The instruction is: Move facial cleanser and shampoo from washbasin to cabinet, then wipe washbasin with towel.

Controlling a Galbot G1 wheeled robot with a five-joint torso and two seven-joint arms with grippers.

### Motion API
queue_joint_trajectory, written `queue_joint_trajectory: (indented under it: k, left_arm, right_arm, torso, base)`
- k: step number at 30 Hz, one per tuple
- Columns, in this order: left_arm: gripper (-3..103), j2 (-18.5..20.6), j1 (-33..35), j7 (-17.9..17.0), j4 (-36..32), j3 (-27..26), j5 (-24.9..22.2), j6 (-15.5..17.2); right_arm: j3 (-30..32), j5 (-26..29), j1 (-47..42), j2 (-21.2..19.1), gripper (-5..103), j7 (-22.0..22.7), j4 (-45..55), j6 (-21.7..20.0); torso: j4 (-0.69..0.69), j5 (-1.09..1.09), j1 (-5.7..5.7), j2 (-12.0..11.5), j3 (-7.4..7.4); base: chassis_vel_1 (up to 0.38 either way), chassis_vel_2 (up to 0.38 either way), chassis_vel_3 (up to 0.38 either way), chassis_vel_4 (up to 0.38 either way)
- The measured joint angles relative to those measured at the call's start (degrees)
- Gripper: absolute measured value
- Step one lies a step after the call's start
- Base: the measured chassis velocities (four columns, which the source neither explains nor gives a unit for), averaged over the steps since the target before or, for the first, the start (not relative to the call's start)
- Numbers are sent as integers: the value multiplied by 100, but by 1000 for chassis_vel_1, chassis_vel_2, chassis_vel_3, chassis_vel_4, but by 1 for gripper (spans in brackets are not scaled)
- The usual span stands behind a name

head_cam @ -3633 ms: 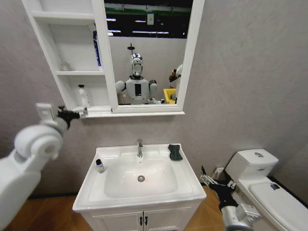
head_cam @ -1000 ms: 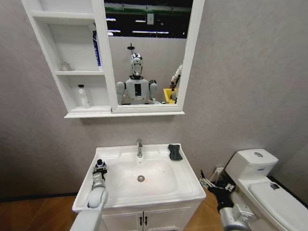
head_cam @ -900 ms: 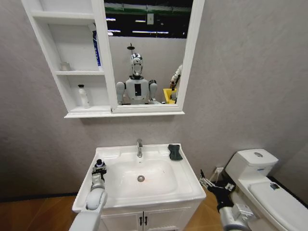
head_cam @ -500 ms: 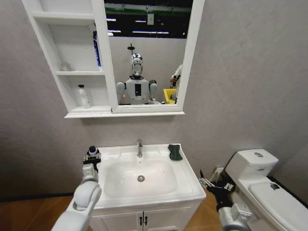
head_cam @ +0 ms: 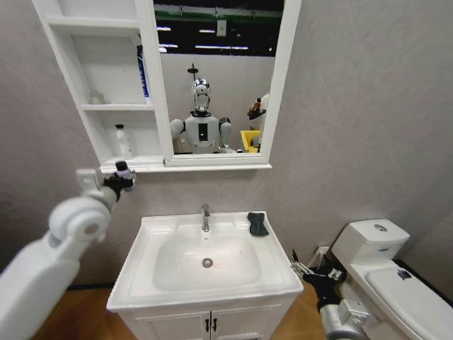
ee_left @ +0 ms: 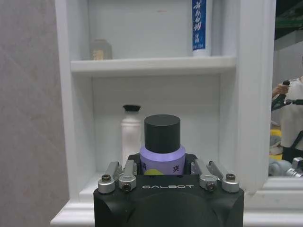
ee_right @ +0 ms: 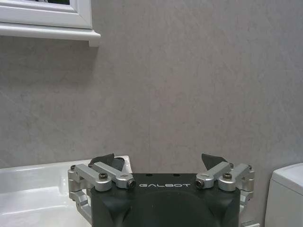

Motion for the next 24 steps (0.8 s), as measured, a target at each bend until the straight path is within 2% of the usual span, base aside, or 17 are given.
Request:
queue_joint_trajectory:
  k: [3,4,7,11,16,24]
  left_arm:
    - [43,-108,-886,77,608,531,-186,4]
    - [43,-108,-886,77,608,531,-186,4]
    - [43,-335,-1497,112,1145,982,-251,0]
    - [43,-502,-1786,227,1604,1238,-206,-9]
    - [43,-804,-2171,716,2479,1583,256,-23]
    - [43,-1151,-2365,881,2878,1775,390,-37]
  right_arm:
    - [-5,-2,16,-4,100,0,31,-32]
    - [-5,-2,16,-4,100,0,31,-32]
    - [-18,-21,30,-6,100,4,55,-57]
    - [5,-21,7,14,100,10,79,-62]
    - [84,-27,-85,29,100,12,82,1]
    - [96,-25,-69,65,100,29,87,14]
  torso:
    - [1,-1,0,0,0]
    - [1,-1,0,0,0]
    - [-2,-1,1,-1,0]
    - [-2,-1,1,-1,1]
    - [0,-2,1,-2,1]
    - [-1,0,0,-1,0]
  base:
    - [0,0,0,0]
    - [0,0,0,0]
    - [0,0,0,0]
    - [0,0,0,0]
    - [0,0,0,0]
    - [0,0,0,0]
